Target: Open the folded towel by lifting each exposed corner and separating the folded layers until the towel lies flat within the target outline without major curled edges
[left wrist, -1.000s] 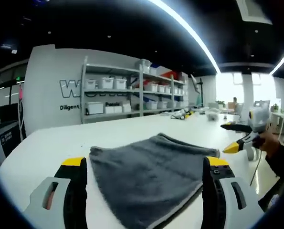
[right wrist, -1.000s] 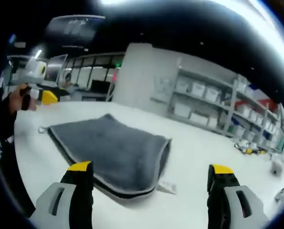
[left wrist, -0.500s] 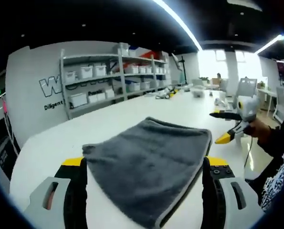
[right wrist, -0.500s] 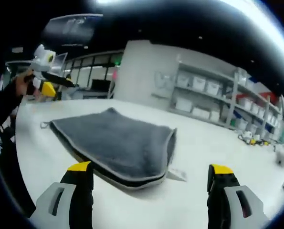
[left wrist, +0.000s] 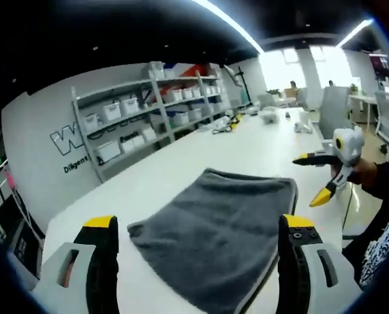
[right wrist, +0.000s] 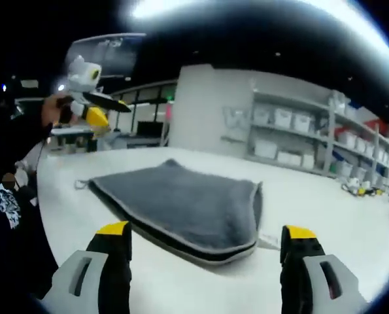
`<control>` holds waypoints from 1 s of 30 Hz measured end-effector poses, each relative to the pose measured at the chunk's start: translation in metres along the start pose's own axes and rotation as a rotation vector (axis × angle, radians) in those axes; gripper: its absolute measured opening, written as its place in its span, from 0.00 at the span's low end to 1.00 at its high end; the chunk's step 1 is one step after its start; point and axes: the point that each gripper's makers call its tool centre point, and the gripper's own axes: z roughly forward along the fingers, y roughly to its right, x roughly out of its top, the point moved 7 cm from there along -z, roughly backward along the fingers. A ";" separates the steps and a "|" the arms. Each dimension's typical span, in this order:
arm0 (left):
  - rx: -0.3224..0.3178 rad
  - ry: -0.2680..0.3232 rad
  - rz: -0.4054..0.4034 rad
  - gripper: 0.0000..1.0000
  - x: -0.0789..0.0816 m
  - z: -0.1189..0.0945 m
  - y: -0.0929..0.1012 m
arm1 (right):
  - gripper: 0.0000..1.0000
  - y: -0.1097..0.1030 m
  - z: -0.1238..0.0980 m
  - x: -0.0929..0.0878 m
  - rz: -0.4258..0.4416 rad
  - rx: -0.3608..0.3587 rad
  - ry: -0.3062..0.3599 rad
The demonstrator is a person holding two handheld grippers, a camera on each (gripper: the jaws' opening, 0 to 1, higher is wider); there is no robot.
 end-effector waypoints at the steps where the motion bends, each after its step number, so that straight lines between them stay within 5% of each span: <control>1: 0.005 0.000 0.011 1.00 0.003 -0.001 -0.002 | 0.86 -0.002 0.000 -0.001 0.005 0.006 0.005; 9: 0.047 0.018 0.027 1.00 0.015 -0.008 -0.017 | 0.75 -0.019 0.004 -0.012 0.085 0.061 -0.069; 23: 0.052 0.030 0.039 1.00 0.019 -0.011 -0.020 | 0.79 -0.009 0.013 -0.018 0.206 0.035 -0.096; 27: 0.040 0.023 0.056 1.00 0.025 -0.008 -0.024 | 0.73 -0.008 0.018 -0.017 0.354 0.098 -0.100; 30: -0.032 -0.007 0.054 1.00 0.026 -0.004 -0.021 | 0.72 -0.005 0.020 -0.016 0.353 0.104 -0.103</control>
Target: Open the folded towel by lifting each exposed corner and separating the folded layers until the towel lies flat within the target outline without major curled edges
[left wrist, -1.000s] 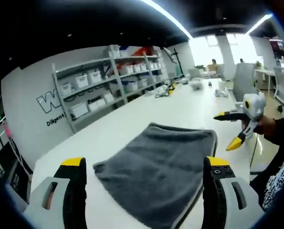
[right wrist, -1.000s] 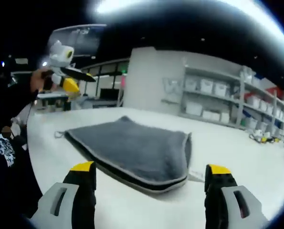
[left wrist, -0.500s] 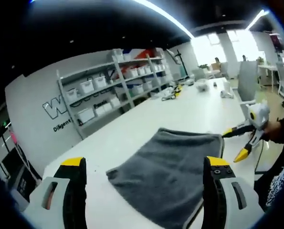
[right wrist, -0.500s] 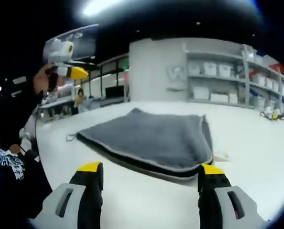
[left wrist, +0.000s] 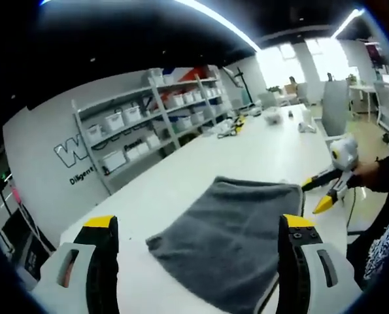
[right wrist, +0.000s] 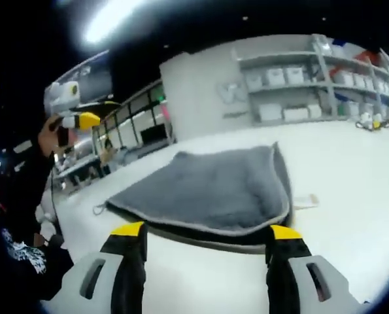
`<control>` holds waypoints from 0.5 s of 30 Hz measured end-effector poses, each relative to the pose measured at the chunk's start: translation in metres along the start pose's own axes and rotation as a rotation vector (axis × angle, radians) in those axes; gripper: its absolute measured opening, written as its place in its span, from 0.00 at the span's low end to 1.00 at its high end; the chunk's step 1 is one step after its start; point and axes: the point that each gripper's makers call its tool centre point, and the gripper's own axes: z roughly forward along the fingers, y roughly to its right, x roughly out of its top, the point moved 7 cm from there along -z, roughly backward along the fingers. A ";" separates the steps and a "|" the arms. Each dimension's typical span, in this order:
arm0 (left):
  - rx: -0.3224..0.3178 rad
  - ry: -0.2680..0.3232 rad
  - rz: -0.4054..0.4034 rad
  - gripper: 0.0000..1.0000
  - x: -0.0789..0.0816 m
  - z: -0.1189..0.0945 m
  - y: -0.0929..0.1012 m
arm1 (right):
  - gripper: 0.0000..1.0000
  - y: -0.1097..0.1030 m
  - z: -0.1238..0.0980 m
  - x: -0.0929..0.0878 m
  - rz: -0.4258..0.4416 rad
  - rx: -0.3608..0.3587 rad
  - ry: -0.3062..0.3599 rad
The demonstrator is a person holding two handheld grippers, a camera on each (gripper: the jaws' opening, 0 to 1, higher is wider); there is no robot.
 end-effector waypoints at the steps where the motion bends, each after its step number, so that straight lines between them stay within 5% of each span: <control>1: -0.029 -0.005 -0.011 1.00 0.001 0.001 0.001 | 0.72 0.001 0.001 0.001 0.007 0.001 0.000; 5: -0.081 -0.019 -0.031 1.00 0.007 0.006 -0.001 | 0.68 0.006 0.001 0.003 0.035 -0.016 -0.005; 11: -0.059 -0.023 -0.016 1.00 0.018 0.011 -0.013 | 0.61 0.024 -0.004 0.004 0.076 -0.072 0.005; 15: -0.055 -0.017 -0.020 1.00 0.025 0.015 -0.018 | 0.47 0.034 0.000 0.004 0.098 -0.073 0.017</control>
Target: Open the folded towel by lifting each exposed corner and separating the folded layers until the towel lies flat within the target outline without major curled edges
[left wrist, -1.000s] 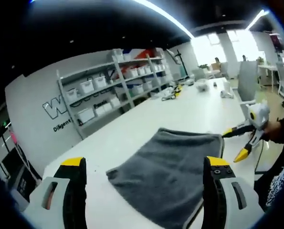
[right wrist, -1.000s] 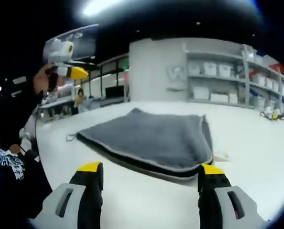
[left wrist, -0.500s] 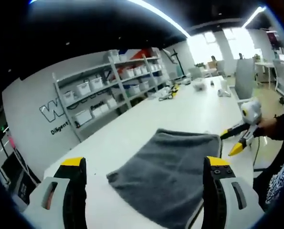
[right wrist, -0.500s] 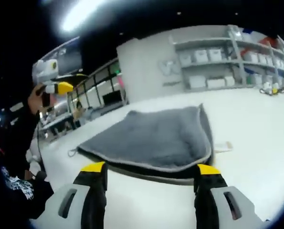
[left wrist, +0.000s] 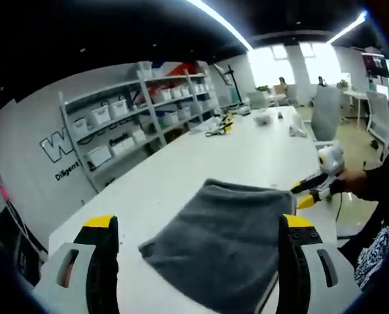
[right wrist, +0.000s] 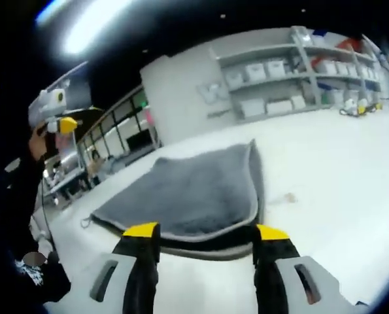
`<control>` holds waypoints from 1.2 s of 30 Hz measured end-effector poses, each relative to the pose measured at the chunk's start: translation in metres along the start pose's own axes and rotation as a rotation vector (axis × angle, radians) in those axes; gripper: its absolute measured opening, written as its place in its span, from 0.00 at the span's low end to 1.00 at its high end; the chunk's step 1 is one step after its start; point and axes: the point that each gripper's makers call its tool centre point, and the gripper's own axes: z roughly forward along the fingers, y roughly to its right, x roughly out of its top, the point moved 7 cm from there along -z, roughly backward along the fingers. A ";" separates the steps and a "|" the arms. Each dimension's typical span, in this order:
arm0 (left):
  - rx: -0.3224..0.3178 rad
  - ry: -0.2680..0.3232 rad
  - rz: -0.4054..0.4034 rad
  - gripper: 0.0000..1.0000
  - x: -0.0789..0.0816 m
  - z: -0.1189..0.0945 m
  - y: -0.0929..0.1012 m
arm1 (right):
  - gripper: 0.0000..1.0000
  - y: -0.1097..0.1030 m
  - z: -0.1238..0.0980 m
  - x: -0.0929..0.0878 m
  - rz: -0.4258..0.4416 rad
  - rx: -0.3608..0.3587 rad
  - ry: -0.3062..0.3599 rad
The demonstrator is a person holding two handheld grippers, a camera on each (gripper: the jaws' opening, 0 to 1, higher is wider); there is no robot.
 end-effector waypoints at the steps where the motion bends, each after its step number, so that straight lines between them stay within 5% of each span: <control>1: -0.001 0.000 0.006 1.00 0.002 0.001 0.000 | 0.41 0.003 0.002 0.002 0.018 0.005 0.008; 18: -0.053 -0.155 0.199 0.96 0.036 0.045 -0.025 | 0.26 0.002 0.003 0.000 -0.031 -0.031 0.008; 36: -0.087 -0.261 0.320 0.96 0.078 0.105 -0.025 | 0.20 0.007 0.012 0.003 -0.084 -0.034 -0.011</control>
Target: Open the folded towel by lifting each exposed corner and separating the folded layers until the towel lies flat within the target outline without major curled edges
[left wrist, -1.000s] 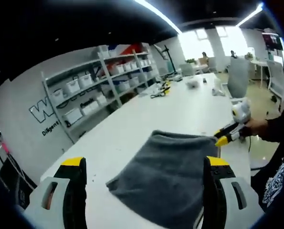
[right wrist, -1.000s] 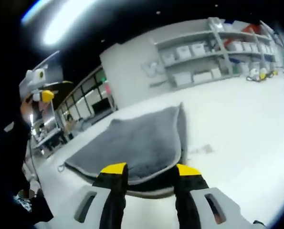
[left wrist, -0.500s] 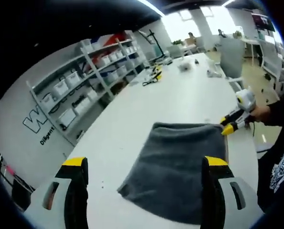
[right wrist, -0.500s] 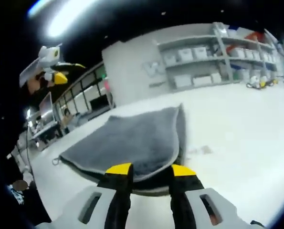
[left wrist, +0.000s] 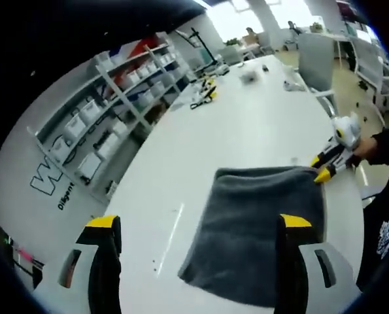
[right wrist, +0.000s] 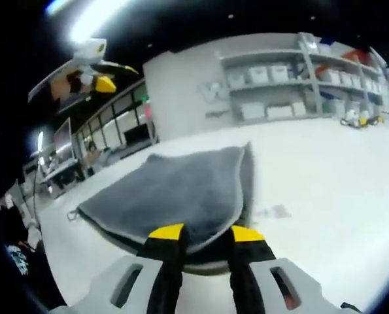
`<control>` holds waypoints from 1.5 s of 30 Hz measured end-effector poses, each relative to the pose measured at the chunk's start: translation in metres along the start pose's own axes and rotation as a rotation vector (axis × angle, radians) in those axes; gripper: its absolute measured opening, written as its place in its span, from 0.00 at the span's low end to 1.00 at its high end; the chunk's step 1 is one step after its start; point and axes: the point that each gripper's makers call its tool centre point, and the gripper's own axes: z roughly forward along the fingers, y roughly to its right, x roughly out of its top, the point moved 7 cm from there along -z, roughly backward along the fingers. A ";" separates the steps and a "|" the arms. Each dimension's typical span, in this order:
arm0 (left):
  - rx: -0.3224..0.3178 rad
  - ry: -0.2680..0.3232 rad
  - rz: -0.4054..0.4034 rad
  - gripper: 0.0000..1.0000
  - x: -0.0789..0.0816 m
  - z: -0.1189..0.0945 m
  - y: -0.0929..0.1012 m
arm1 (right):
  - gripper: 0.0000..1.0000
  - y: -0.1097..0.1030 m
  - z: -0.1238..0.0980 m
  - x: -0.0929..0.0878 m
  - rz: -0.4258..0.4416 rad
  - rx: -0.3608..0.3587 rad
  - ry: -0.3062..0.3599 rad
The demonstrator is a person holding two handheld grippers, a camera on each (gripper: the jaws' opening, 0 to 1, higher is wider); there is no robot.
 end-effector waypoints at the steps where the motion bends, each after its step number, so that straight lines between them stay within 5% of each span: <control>1: -0.006 -0.005 0.003 0.95 0.003 0.004 -0.001 | 0.19 0.001 0.001 0.001 -0.001 -0.003 0.004; 8: -0.038 -0.029 0.034 0.99 0.022 0.028 0.005 | 0.18 0.008 0.004 0.002 -0.026 -0.020 0.011; 15: -0.116 -0.054 0.216 0.95 0.035 0.042 0.016 | 0.17 0.011 0.003 0.003 -0.037 -0.017 0.021; 20: -0.116 -0.062 0.318 0.96 0.044 0.052 0.016 | 0.17 0.011 0.003 0.003 -0.044 -0.009 0.022; 31: -0.131 -0.127 0.247 0.97 0.054 0.088 0.003 | 0.18 0.011 0.004 0.004 -0.058 0.015 0.027; 45: -0.212 -0.164 0.297 0.96 0.070 0.125 0.007 | 0.16 0.014 -0.002 0.006 -0.061 0.025 0.047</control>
